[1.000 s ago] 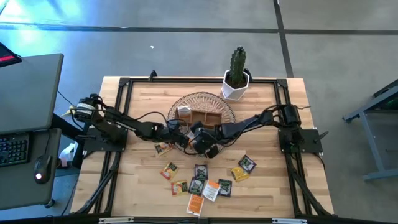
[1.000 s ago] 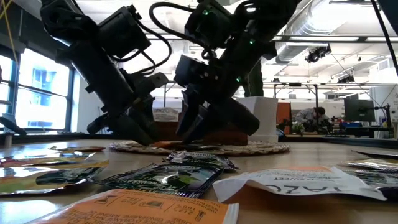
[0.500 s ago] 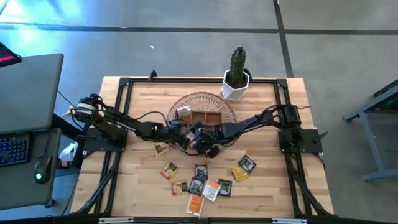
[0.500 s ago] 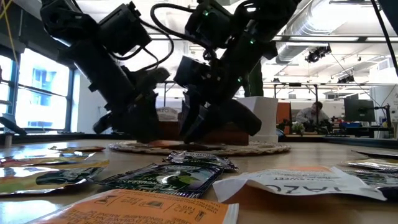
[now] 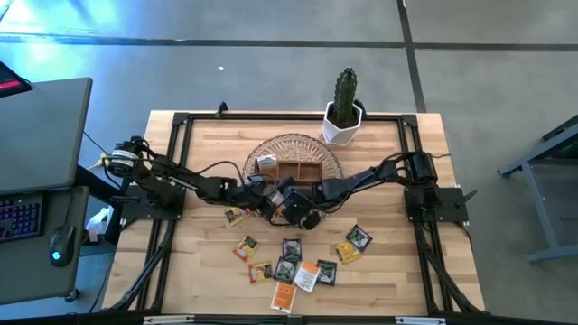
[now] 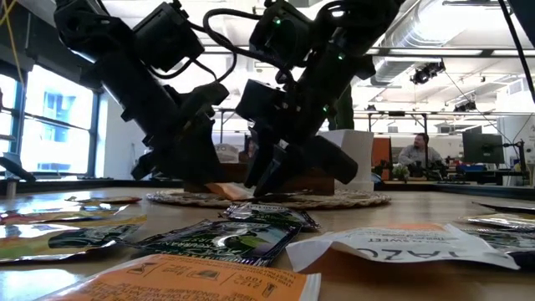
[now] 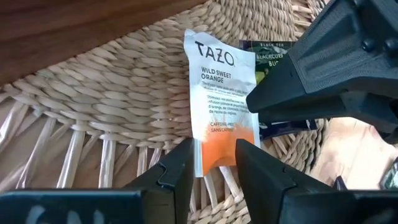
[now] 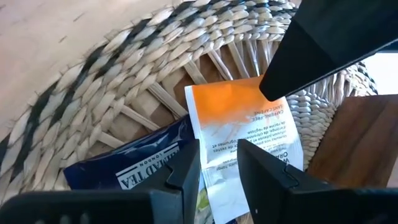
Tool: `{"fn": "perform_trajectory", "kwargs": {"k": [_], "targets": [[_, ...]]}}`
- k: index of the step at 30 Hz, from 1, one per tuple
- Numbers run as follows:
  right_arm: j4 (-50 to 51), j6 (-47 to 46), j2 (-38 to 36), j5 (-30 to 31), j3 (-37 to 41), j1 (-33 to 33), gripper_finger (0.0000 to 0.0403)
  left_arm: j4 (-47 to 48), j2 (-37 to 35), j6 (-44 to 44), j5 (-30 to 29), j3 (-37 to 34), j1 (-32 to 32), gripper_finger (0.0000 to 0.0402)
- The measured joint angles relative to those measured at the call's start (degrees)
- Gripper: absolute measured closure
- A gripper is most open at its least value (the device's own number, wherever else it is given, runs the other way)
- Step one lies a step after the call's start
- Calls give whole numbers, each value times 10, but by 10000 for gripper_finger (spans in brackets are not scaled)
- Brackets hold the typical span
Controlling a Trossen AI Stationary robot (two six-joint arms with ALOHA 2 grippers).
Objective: Pick & Place Tea
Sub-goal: Put the orange tea pack into the left section of the wooden organizer
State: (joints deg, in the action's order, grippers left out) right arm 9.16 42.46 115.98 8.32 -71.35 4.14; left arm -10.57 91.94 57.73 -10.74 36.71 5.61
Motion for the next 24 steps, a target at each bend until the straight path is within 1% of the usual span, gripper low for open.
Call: {"fn": "perform_trajectory", "kwargs": {"k": [4,9,10,14,16,21,24], "targets": [[-1,0,0,0,0,0,306,0,0,-9,-1,0,0,315],[-3,0,0,1,0,0,308,-2,0,-21,-2,0,0,383],[-3,0,0,3,0,0,308,-2,0,-25,-2,0,0,391],[10,-4,-4,55,0,4,307,-1,0,-39,-5,0,0,390],[21,-2,-13,66,0,5,303,-1,0,-53,-10,0,0,394],[27,-48,-57,42,0,5,293,-9,0,-96,-16,0,1,397],[32,-97,-93,32,0,2,289,-40,0,-120,-20,0,11,399]]}}
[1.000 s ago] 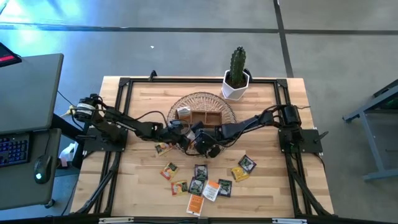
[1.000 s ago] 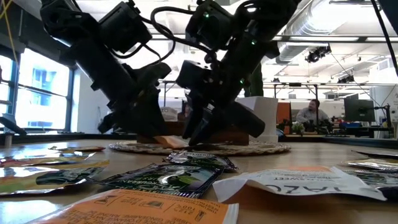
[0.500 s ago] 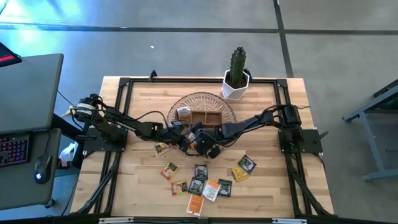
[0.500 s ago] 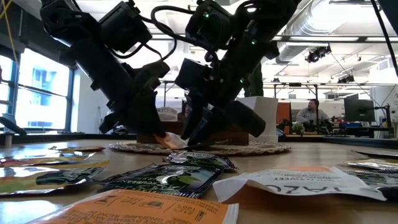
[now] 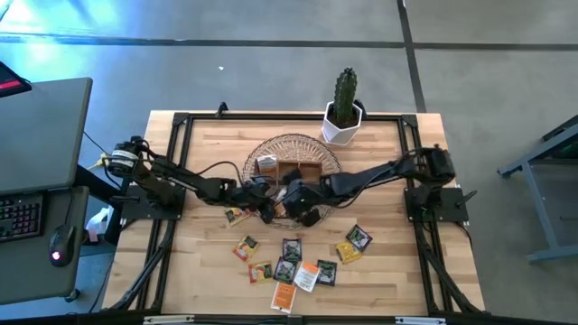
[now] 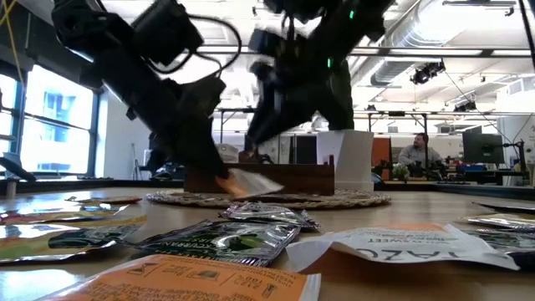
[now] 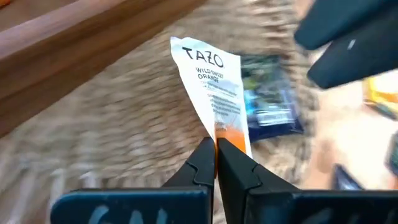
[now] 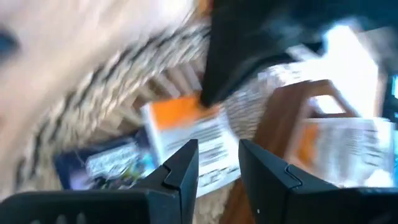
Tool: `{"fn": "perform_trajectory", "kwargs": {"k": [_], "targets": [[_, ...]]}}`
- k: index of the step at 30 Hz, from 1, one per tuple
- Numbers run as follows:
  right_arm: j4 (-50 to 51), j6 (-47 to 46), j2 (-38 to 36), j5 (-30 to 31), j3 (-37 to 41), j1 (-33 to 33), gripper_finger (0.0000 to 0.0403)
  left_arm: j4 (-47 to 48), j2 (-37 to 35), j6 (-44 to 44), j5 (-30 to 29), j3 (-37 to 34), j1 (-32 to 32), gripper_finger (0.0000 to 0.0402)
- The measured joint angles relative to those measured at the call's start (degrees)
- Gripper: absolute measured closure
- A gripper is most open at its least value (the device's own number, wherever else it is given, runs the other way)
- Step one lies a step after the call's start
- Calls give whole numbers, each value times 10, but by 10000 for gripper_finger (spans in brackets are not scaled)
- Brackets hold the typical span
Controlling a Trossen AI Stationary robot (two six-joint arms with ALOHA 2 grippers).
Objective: Pick & Place Tea
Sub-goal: Put the orange tea pack into the left section of the wooden organizer
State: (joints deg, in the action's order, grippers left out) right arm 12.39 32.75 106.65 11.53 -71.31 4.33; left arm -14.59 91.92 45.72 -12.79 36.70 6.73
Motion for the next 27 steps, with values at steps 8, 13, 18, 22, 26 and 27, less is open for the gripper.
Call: {"fn": "perform_trajectory", "kwargs": {"k": [8,13,18,22,26,27], "targets": [[130,-220,-80,-142,0,-81,288,17,-22,-108,-101,49,59,401],[126,-284,-86,-290,0,-132,288,72,-27,-206,-229,91,98,401],[122,-303,-84,-360,0,-162,288,82,-27,-254,-319,114,131,401],[97,-299,-84,-434,0,-172,288,93,-27,-260,-342,117,136,401],[68,-291,-84,-488,0,-175,288,101,-27,-259,-343,117,136,401],[62,-290,-84,-491,0,-175,288,101,-27,-259,-343,117,136,401]]}}
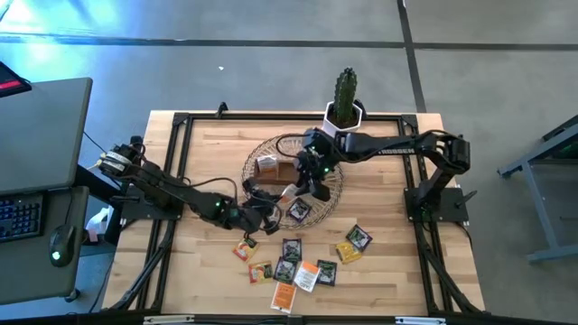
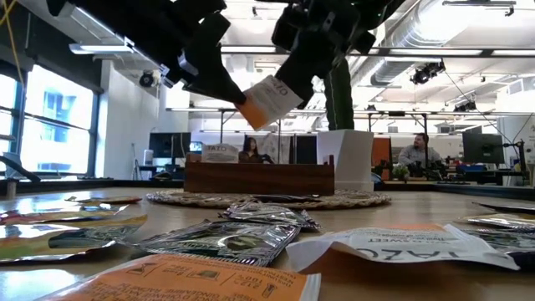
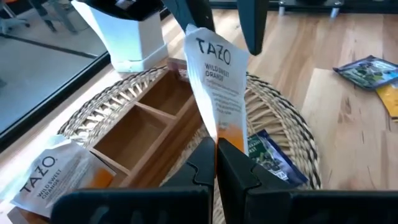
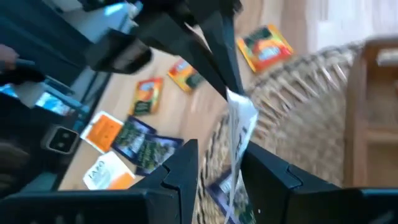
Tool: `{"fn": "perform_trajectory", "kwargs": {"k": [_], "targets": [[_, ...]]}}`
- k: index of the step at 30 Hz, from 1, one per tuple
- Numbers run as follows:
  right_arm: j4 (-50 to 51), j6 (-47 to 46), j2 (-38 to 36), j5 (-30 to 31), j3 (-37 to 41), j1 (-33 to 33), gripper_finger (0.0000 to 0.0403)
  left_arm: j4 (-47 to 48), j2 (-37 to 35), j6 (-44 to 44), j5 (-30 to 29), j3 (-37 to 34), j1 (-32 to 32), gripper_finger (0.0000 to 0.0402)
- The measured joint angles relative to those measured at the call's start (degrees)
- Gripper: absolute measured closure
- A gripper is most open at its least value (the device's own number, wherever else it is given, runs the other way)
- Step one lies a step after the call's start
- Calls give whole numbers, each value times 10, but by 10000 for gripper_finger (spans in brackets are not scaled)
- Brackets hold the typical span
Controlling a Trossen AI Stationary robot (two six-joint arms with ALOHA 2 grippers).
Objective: Pick & Place Tea
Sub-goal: Put the orange tea pack into the left section of the wooden organizer
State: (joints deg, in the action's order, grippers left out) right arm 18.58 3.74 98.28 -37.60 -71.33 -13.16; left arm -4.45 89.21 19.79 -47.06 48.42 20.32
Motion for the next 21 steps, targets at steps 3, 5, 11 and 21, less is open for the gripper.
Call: {"fn": "perform_trajectory", "kwargs": {"k": [3,5,11,21], "targets": [[-5,-1,0,6,0,0,289,1,0,1,-1,0,0,401],[-5,1,0,12,0,0,293,1,0,1,-8,0,0,401],[-5,2,0,51,0,0,348,1,0,2,-16,0,0,401],[-5,14,0,57,0,0,389,4,0,4,-17,0,-1,362]]}}
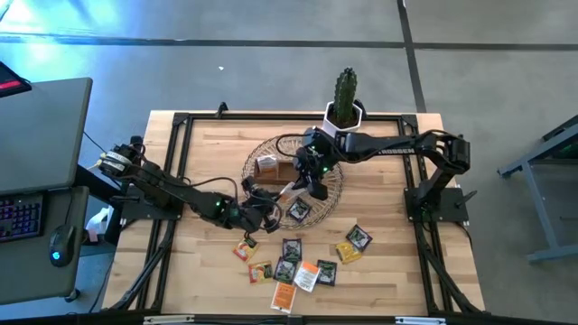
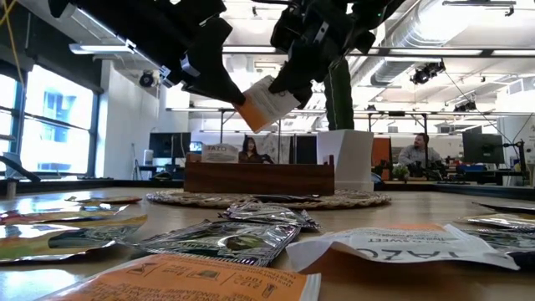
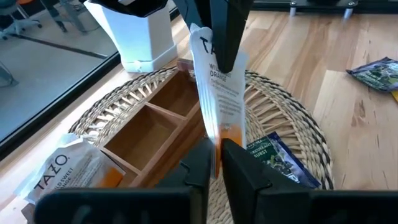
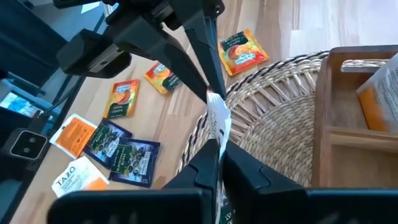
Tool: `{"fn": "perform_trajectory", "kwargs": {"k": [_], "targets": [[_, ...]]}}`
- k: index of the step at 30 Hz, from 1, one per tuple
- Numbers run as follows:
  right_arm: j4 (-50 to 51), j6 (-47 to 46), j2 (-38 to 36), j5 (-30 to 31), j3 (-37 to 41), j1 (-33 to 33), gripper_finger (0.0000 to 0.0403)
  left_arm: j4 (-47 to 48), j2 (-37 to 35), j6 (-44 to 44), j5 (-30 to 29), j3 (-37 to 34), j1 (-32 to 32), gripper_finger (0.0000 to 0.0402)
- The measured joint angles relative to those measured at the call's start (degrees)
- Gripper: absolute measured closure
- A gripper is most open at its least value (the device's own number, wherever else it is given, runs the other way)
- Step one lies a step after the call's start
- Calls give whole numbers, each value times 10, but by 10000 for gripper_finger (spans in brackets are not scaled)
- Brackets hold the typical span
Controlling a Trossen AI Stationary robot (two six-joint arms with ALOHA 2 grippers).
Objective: Pick & Place Tea
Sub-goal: Put the orange tea pack into the left section of the wooden organizer
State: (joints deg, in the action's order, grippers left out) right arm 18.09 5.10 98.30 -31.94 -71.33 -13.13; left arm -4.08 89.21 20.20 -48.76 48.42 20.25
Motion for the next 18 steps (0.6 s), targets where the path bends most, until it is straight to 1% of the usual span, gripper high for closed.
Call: {"fn": "perform_trajectory", "kwargs": {"k": [2,5,10,14,17,18], "targets": [[0,4,0,1,0,0,398,0,0,0,0,0,0,344],[0,14,0,10,0,0,397,0,0,0,2,0,0,314],[3,27,0,87,0,0,399,21,-2,14,-5,0,0,262],[10,54,1,145,-12,-1,400,80,-37,64,-33,5,0,231],[9,93,1,182,-40,-1,400,162,-69,99,-62,12,0,222],[9,105,1,195,-50,-1,401,174,-77,107,-65,22,0,221]]}}
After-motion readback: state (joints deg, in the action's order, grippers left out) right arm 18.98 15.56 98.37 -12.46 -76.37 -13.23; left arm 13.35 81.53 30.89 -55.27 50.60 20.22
